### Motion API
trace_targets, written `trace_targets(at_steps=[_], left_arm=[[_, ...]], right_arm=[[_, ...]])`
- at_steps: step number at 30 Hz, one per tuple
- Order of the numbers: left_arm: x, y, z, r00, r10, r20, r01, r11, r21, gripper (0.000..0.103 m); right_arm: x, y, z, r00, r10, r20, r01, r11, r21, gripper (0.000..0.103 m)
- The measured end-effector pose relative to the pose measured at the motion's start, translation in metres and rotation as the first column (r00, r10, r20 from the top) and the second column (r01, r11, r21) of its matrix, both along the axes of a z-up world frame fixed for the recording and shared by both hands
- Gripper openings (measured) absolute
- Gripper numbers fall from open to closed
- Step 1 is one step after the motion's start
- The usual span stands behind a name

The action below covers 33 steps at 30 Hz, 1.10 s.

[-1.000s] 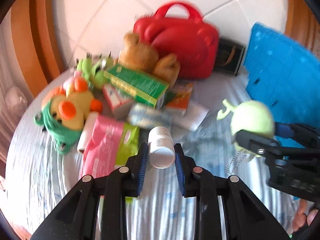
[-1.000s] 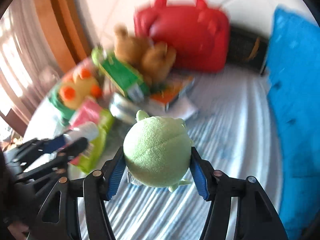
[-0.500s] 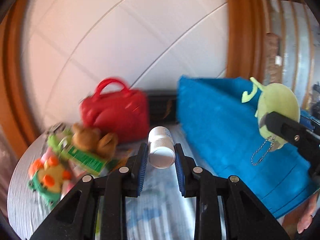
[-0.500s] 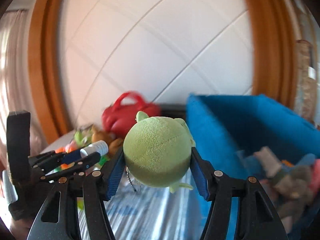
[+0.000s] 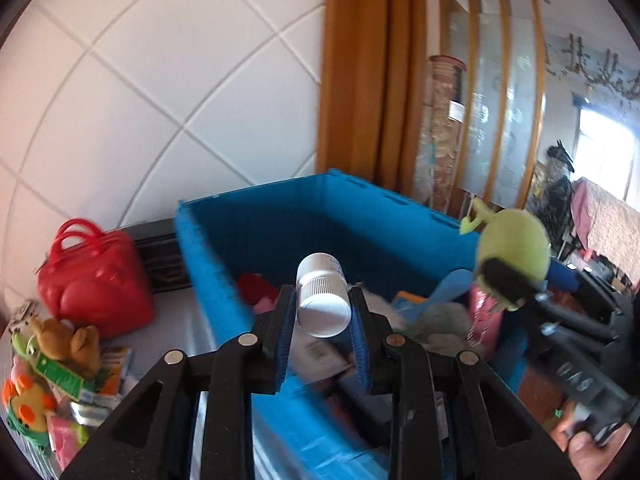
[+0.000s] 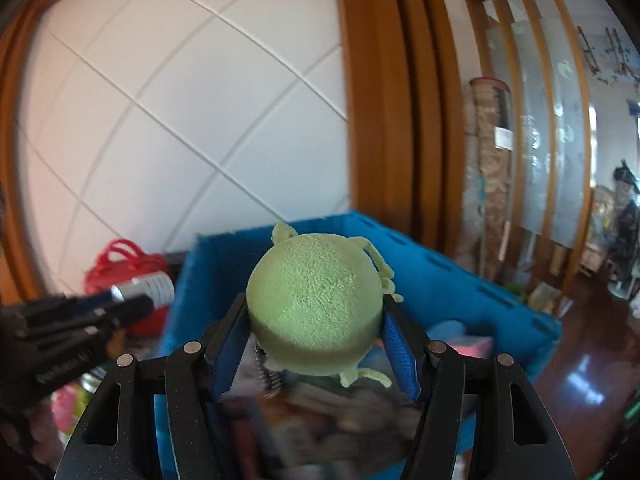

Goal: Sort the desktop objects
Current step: 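Carry the pill bottle and green plush ball into the blue crate and release both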

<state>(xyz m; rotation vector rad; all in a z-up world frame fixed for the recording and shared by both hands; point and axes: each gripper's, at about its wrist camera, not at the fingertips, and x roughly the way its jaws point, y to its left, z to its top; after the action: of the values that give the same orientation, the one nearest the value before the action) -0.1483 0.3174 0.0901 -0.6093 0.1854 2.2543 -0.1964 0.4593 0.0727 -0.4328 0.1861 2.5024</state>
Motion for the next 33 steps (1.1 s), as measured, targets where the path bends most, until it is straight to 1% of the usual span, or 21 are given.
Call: trace_targets(at_steps=[3,10,15,19,21,22,23,25,26,27,28,33], left_arm=[[0.013,0.023,-0.001,1.000,-0.016,-0.001,0.016,1.000,-0.021,0.026],[0.029,0.065,-0.012,1.000,0.000,0.004,0.001,0.997,-0.077,0.026],[0.029,0.077,-0.015,1.000,0.019,0.004,-0.018,0.994,-0.106,0.026],[0.027,0.078,-0.014,1.000,0.024,0.005,-0.023,0.994,-0.110,0.026],[0.024,0.078,-0.014,1.000,0.022,0.007,-0.021,0.994,-0.106,0.026],[0.024,0.079,-0.014,1.000,0.026,0.006,-0.025,0.993,-0.118,0.027],[0.023,0.079,-0.015,1.000,0.026,0.006,-0.025,0.991,-0.128,0.030],[0.022,0.078,-0.015,0.999,0.035,0.006,-0.033,0.989,-0.143,0.059],[0.022,0.076,-0.015,0.999,0.050,-0.003,-0.050,0.989,-0.140,0.066],[0.022,0.072,-0.014,0.998,0.058,-0.011,-0.059,0.990,-0.129,0.082],[0.023,0.069,-0.014,0.998,0.062,-0.016,-0.064,0.991,-0.119,0.088],[0.023,0.056,-0.015,0.996,0.085,-0.017,-0.086,0.991,-0.107,0.089]], right_arm=[[0.005,0.023,-0.003,1.000,-0.006,0.025,0.006,1.000,0.004,0.063],[0.017,0.064,-0.015,0.999,0.013,0.050,-0.013,1.000,0.008,0.063],[0.014,0.079,-0.023,0.997,0.039,0.067,-0.039,0.999,0.001,0.063],[0.007,0.087,-0.030,0.996,0.040,0.080,-0.040,0.999,0.002,0.064],[0.004,0.090,-0.033,0.995,0.045,0.084,-0.045,0.999,-0.004,0.065],[0.002,0.092,-0.033,0.995,0.047,0.089,-0.047,0.999,-0.005,0.067],[0.000,0.092,-0.034,0.994,0.048,0.097,-0.048,0.999,-0.006,0.069],[-0.001,0.094,-0.035,0.994,0.045,0.105,-0.044,0.999,-0.005,0.089],[-0.001,0.094,-0.035,0.994,0.034,0.106,-0.034,0.999,-0.001,0.100],[0.000,0.094,-0.035,0.994,0.005,0.110,-0.007,1.000,0.014,0.103],[0.000,0.095,-0.035,0.994,-0.004,0.110,0.001,1.000,0.023,0.103],[0.000,0.094,-0.036,0.992,0.001,0.125,-0.004,1.000,0.017,0.103]])
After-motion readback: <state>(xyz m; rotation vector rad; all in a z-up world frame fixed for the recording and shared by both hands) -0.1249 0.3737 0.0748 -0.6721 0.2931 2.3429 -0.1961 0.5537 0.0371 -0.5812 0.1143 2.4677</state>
